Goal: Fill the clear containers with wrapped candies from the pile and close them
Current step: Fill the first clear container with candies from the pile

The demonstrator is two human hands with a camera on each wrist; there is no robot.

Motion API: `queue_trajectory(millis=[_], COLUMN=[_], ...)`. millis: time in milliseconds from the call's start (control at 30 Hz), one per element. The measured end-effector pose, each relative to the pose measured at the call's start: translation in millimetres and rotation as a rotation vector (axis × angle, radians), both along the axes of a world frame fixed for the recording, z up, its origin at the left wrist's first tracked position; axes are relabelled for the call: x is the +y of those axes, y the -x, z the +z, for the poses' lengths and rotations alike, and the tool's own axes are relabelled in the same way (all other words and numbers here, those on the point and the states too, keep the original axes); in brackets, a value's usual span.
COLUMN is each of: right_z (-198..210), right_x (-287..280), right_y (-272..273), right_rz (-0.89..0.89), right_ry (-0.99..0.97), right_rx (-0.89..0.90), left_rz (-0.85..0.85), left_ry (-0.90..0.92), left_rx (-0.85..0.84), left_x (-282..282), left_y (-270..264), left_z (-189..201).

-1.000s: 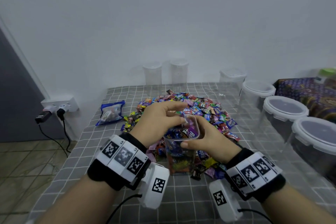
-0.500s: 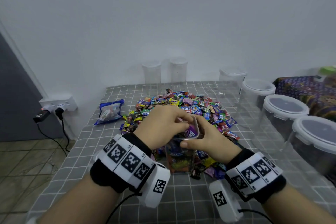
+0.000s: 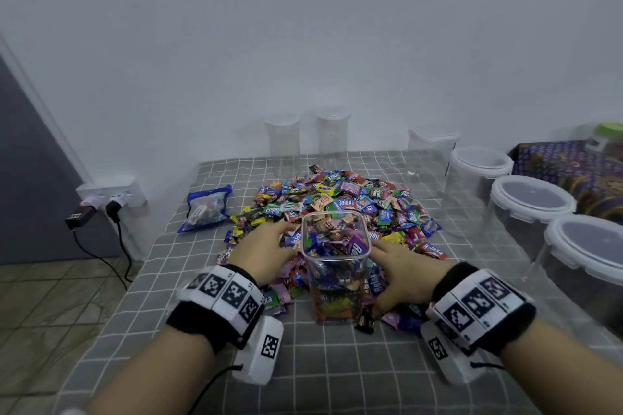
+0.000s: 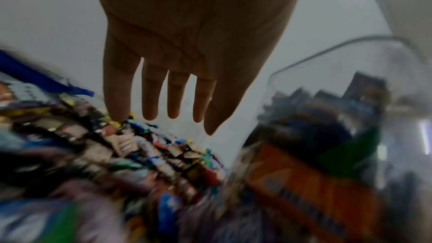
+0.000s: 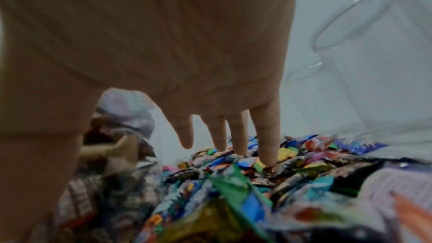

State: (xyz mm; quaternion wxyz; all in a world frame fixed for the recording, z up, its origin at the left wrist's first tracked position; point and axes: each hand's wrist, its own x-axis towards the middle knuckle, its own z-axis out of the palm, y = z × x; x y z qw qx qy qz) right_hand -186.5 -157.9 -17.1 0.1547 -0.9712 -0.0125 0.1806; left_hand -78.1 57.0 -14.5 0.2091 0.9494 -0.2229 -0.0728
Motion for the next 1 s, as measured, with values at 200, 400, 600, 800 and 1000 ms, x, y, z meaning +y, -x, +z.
queue_trajectory(millis=[200, 400, 600, 800, 1000], right_z=[-8, -2, 3, 0, 7], right_x=[4, 10, 12, 12, 6], right_y=[-7, -9, -11, -11, -11], right_rz=[0.007, 0.008, -0.033, -0.102, -0.145], right_ry=[0.252, 0.309, 0.260, 0.197, 0.164], right_rx=[0.115, 0.139, 0.077, 0.043, -0.059], left_rz=[-0.109, -0.186, -0.136, -0.111, -0.049], left_ry=[-0.469, -0.517, -0.502, -0.505, -0.434], left_rx=[0.045, -0.046, -0.133, -0.156, -0.099], left_x=[-3, -9, -14, -15, -12], left_y=[-3, 5, 12, 13, 9], left_z=[-31, -23, -15, -10, -9])
